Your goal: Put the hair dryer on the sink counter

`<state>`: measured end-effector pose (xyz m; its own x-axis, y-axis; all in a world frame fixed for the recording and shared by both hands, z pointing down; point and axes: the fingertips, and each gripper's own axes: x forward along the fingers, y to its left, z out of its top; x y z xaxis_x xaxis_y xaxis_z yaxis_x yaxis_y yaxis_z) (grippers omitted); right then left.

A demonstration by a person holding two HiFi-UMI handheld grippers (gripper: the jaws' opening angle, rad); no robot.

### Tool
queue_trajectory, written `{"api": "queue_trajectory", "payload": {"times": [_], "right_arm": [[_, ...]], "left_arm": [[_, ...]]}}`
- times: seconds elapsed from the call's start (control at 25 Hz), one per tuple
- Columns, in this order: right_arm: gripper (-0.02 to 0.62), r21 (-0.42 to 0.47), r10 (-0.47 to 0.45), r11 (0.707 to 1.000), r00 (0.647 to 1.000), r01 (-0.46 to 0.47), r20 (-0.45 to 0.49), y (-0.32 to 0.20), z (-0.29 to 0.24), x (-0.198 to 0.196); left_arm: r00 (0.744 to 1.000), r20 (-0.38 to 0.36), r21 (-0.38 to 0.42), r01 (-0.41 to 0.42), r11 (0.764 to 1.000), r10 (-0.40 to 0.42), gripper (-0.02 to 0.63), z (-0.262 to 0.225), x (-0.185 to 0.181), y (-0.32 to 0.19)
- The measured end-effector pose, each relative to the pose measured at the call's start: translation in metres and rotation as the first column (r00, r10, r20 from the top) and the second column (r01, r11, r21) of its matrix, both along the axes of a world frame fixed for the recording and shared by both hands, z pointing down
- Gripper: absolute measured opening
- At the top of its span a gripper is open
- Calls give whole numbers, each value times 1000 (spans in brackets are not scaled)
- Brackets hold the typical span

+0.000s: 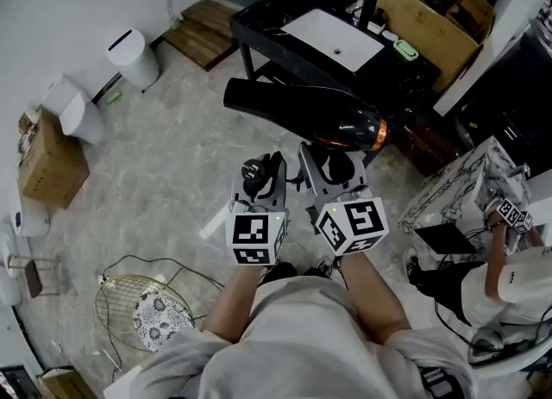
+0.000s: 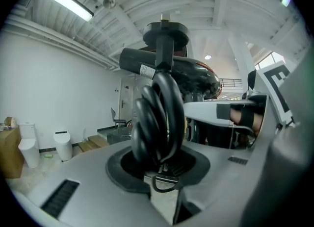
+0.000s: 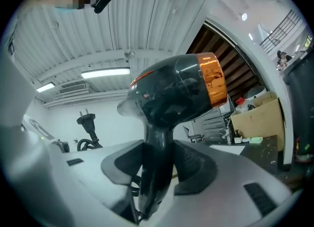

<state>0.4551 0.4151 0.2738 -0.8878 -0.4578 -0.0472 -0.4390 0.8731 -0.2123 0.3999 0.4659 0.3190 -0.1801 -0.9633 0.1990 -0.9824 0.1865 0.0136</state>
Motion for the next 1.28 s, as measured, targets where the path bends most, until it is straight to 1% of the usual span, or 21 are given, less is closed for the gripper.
{"api": "queue_trajectory", "payload": {"times": [0.16,0.36,0.6,0.88,1.08,1.16,1.28], "right_arm": [[186,12,-17,1000,1000,17,-5,4,0,-9],[186,30,-62,998,998,63,-8,18,-2,-34],[186,28,-147,989,989,147,4,40,-1,-79],[186,53,-224,973,974,223,18,67,-11,-140],[186,51,-233,972,972,231,29,80,-14,-171],[186,53,-226,973,974,224,31,82,-14,-179],[186,62,-207,977,978,205,21,75,-11,-185]], "left_arm": [[1000,-4,-1,8,1000,-8,106,1,-7,3],[999,0,4,48,999,-48,104,-1,-28,16],[991,3,10,132,991,-132,104,0,-67,44],[978,17,23,210,977,-210,103,-10,-125,72],[976,19,25,215,976,-215,103,-12,-156,89],[978,7,31,210,977,-210,103,-13,-166,92],[981,-16,33,192,981,-192,103,-7,-176,83]]}}
